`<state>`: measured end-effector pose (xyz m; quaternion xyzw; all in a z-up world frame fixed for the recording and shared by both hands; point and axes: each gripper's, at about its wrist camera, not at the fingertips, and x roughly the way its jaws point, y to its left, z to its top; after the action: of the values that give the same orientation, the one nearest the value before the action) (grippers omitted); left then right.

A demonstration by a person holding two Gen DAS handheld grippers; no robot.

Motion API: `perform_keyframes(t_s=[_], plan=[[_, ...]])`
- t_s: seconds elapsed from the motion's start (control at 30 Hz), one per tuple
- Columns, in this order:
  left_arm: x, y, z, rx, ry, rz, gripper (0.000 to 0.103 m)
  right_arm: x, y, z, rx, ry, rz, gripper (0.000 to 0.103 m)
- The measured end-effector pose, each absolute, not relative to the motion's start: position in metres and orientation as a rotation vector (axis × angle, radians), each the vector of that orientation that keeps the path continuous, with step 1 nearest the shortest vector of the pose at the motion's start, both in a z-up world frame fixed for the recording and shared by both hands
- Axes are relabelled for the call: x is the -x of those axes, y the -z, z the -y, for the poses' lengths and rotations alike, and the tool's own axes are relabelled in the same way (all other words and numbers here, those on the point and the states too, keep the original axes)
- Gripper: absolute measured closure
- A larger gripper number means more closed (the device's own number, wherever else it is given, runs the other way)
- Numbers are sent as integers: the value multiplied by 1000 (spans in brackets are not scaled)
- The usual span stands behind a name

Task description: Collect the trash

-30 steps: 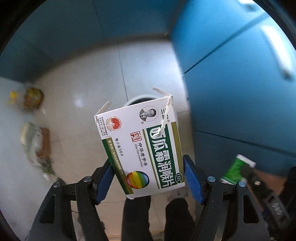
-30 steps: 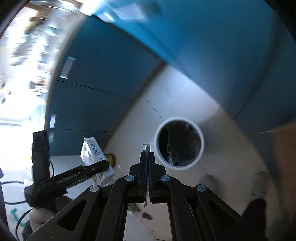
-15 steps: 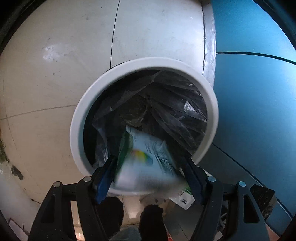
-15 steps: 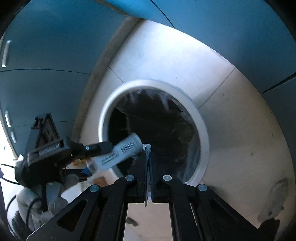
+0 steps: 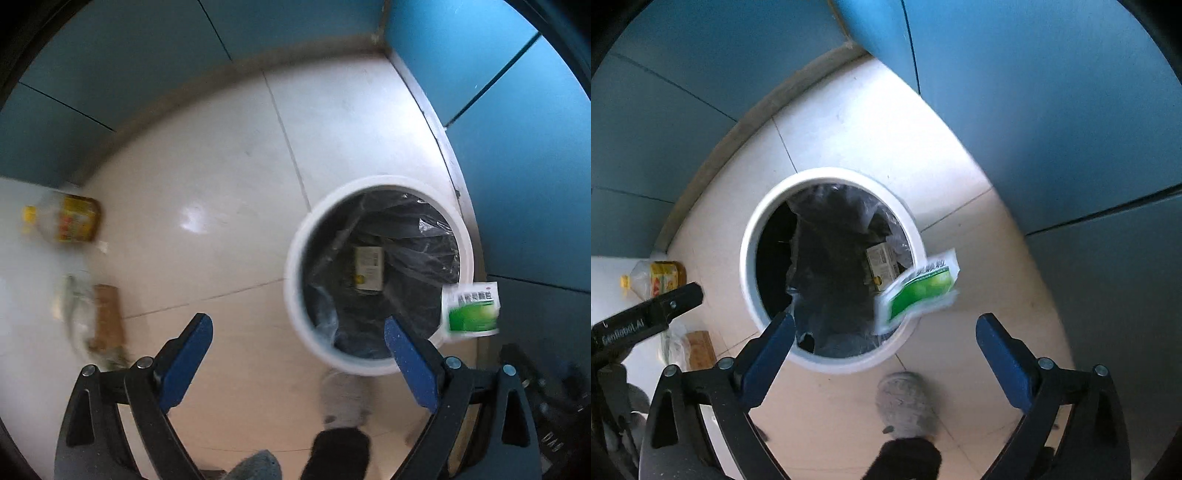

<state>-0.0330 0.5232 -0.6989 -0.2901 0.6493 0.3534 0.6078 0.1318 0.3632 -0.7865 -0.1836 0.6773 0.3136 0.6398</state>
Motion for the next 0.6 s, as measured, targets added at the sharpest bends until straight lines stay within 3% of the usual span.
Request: perform_keyframes(t_s=[0.3, 0.6], plan=[[53, 593, -499, 652, -888, -1462, 8, -118, 665, -362, 520, -702, -1430, 2], [59, 447, -475, 573, -881, -1364, 8, -107, 503, -350, 588, -711, -1321, 1]])
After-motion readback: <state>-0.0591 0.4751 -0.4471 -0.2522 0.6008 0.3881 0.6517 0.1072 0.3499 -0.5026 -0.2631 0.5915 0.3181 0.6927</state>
